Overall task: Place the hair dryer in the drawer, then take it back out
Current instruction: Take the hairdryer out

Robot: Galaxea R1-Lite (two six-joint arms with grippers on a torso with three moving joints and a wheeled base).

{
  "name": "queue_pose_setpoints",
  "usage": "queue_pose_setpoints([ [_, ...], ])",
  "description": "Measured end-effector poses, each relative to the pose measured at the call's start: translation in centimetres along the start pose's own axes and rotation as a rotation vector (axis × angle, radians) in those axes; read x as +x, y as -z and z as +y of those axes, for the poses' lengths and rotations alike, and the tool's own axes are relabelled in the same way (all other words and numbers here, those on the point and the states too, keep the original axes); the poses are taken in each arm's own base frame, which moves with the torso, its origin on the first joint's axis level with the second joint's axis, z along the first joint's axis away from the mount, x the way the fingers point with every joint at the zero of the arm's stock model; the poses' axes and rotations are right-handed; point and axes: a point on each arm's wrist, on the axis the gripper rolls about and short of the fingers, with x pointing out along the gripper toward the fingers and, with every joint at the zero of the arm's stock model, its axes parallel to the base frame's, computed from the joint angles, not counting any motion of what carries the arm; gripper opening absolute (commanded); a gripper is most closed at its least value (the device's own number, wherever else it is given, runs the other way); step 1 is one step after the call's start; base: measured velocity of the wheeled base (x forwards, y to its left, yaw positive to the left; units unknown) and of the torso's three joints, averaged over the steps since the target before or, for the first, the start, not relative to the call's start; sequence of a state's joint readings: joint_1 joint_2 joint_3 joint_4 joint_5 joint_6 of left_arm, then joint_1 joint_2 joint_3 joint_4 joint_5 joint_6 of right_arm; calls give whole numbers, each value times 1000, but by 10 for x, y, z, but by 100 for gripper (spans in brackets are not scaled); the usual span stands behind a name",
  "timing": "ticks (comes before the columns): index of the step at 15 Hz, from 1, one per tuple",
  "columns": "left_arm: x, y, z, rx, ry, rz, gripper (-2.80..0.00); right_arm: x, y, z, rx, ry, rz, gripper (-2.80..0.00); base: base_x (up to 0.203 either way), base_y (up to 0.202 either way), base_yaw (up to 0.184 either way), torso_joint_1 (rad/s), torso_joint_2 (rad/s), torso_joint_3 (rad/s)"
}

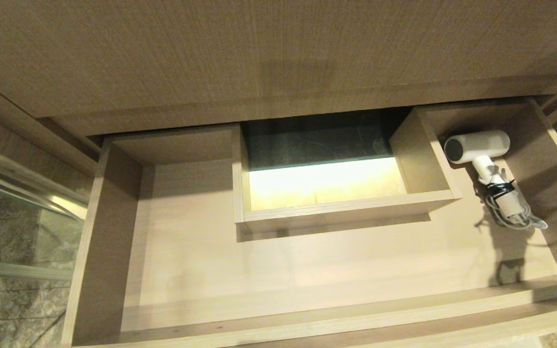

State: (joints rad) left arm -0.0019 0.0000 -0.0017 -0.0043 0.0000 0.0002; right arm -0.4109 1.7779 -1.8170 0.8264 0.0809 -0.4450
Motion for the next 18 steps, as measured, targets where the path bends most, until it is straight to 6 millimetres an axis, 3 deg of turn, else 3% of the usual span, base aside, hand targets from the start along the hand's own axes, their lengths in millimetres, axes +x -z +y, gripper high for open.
queue_pose_setpoints([
  [5,0,0,0,0,0,0,-280,57,-23,16,46,-49,-34,0,0,0,0,0,0,0],
  [9,0,0,0,0,0,0,-280,80,-35,16,60,-50,-60,0,0,0,0,0,0,0],
  [18,0,0,0,0,0,0,-280,130,-38,29,85,-82,-43,0,0,0,0,0,0,0],
])
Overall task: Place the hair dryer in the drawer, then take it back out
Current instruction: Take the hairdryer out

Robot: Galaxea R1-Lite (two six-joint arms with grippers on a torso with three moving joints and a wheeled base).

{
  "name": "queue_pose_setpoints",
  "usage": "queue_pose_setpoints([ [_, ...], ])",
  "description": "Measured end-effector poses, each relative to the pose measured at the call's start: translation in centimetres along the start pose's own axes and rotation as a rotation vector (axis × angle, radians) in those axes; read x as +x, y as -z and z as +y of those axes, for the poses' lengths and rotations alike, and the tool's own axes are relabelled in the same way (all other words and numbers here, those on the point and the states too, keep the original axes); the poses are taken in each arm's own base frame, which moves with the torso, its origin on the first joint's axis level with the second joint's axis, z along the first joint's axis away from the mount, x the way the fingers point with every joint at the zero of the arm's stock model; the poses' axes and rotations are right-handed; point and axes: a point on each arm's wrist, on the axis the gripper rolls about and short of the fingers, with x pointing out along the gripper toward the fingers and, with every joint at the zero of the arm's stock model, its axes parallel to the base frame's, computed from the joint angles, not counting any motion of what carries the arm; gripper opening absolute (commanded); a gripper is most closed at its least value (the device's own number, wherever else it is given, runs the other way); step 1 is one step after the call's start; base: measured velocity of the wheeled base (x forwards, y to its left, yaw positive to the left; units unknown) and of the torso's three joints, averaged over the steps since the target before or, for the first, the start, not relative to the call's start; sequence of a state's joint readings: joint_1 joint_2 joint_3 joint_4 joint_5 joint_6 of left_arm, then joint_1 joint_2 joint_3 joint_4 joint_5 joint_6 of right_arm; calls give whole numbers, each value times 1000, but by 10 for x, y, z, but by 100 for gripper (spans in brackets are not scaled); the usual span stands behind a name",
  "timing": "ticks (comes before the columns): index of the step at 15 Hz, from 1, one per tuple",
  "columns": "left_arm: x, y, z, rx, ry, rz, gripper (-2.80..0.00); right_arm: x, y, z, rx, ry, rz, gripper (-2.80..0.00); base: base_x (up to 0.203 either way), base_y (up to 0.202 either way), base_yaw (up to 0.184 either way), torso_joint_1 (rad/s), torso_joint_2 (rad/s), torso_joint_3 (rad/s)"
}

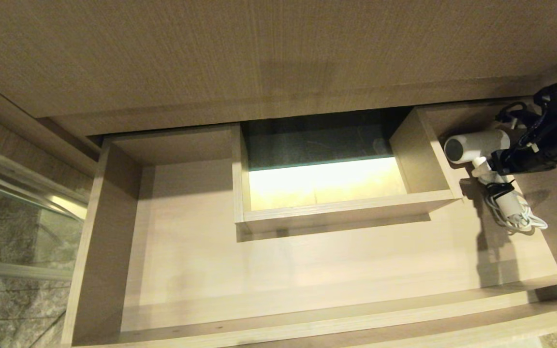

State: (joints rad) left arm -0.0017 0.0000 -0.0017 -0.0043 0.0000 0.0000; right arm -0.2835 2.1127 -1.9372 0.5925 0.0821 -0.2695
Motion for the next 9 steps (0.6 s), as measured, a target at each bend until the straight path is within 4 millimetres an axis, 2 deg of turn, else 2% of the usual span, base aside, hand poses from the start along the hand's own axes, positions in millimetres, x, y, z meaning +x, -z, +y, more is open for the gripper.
queue_pose_setpoints([
  [8,0,0,0,0,-1,0,-280,32,-2,9,-7,-12,-34,0,0,0,0,0,0,0],
  [9,0,0,0,0,-1,0,-280,34,-2,9,-7,-13,-31,-280,0,0,0,0,0,0],
])
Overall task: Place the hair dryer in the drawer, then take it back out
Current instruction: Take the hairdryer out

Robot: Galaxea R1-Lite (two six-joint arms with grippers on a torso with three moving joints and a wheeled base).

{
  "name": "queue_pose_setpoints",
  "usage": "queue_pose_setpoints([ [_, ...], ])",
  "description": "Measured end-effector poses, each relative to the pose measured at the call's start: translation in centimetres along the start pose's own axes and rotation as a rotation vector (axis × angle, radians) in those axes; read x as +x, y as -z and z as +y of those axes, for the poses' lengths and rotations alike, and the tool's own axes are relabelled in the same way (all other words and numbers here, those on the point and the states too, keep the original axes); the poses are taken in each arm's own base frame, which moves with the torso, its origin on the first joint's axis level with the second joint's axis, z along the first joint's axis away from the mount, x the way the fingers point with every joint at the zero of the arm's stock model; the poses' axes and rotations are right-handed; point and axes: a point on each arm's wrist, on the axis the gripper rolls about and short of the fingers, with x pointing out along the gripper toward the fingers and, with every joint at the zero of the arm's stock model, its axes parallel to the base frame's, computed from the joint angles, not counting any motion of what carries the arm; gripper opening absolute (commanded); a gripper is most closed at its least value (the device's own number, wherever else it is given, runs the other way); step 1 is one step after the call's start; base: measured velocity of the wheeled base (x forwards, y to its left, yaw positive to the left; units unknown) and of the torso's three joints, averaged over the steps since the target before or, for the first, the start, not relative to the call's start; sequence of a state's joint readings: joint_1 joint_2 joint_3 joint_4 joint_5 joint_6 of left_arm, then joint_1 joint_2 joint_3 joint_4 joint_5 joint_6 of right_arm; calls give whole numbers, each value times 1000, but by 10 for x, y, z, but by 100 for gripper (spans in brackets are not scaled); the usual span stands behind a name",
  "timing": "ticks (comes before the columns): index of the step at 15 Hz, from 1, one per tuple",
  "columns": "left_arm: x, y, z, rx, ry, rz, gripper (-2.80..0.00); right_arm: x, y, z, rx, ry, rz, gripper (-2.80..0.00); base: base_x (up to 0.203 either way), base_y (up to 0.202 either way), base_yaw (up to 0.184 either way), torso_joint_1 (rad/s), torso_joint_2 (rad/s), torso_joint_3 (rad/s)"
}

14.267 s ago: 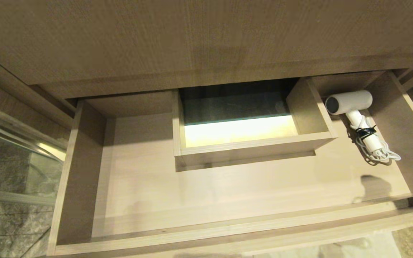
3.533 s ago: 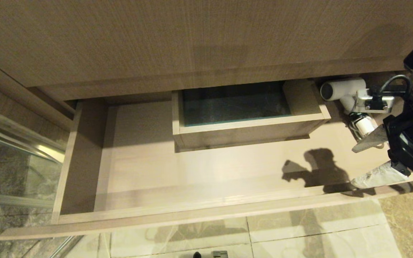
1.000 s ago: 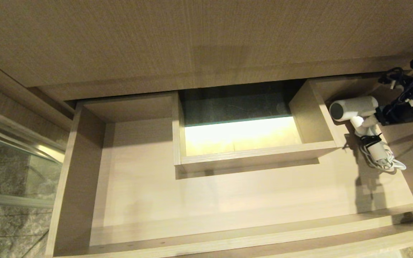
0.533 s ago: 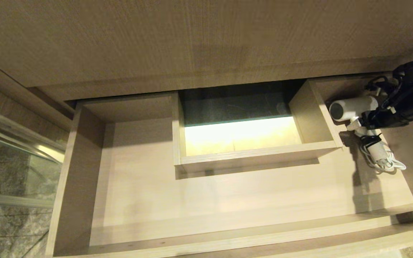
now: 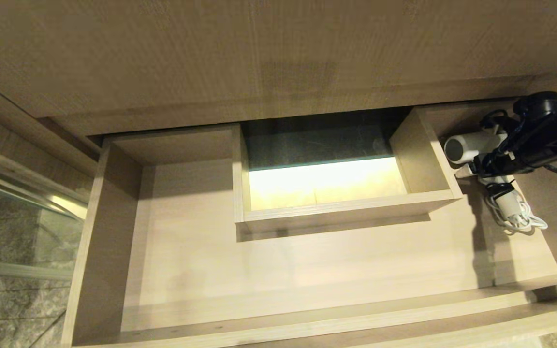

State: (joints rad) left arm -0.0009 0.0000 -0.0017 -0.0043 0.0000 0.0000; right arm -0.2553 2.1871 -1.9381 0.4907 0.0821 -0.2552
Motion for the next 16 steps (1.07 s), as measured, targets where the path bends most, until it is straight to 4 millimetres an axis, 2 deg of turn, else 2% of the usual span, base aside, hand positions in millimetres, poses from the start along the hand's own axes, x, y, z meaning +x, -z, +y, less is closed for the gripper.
queue_pose_setpoints([
  [5,0,0,0,0,1,1,-280,1,1,1,-12,-4,8,-280,0,0,0,0,0,0],
  [8,0,0,0,0,1,1,-280,-12,-1,2,-29,-9,17,-280,0,0,0,0,0,0],
  [11,0,0,0,0,1,1,-280,-50,-3,4,-114,-12,29,-280,0,0,0,0,0,0],
  [16,0,0,0,0,1,0,-280,-145,9,14,-263,-14,41,-280,0,0,0,0,0,0],
])
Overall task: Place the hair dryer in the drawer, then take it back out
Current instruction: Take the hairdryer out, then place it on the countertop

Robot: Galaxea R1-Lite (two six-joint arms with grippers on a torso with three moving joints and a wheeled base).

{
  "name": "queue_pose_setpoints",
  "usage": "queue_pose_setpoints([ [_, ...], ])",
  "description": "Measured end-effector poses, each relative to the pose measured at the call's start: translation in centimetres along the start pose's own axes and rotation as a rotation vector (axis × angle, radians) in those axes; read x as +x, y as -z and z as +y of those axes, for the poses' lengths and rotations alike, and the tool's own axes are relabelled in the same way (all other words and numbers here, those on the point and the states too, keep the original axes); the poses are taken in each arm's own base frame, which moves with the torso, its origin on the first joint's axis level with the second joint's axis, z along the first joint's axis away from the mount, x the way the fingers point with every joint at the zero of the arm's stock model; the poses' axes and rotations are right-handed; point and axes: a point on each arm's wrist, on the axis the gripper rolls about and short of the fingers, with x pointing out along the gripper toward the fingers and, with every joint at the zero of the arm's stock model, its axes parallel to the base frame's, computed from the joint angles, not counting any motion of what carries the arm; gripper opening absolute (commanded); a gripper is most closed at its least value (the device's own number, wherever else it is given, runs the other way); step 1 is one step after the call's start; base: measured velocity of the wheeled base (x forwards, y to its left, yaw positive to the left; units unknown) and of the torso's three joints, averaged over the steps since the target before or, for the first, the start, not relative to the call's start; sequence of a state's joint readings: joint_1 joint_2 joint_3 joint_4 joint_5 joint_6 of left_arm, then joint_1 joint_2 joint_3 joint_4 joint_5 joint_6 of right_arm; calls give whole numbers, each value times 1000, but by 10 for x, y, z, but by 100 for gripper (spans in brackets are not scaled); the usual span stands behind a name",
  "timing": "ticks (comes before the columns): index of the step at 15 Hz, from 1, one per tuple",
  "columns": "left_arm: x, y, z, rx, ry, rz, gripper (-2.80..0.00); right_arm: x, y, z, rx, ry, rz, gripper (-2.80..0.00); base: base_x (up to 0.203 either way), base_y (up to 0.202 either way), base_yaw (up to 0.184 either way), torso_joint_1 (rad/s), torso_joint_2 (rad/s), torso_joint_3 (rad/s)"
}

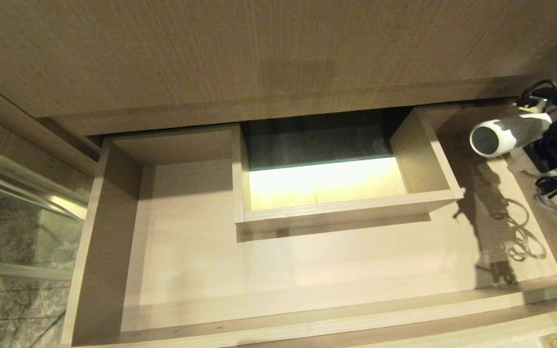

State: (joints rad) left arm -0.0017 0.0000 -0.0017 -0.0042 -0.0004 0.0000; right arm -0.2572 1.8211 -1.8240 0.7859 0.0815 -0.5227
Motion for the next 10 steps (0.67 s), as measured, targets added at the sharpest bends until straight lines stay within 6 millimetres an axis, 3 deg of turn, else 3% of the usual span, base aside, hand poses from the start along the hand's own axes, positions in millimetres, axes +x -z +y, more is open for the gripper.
queue_pose_setpoints([
  [3,0,0,0,0,-2,-1,-280,-60,21,17,-63,29,23,-280,0,0,0,160,-111,-51],
  [6,0,0,0,0,-2,0,-280,-118,53,38,-153,39,166,-280,0,0,0,80,-16,-65],
  [10,0,0,0,0,0,0,-280,-179,88,64,-170,29,228,-280,0,0,0,21,-38,-35],
])
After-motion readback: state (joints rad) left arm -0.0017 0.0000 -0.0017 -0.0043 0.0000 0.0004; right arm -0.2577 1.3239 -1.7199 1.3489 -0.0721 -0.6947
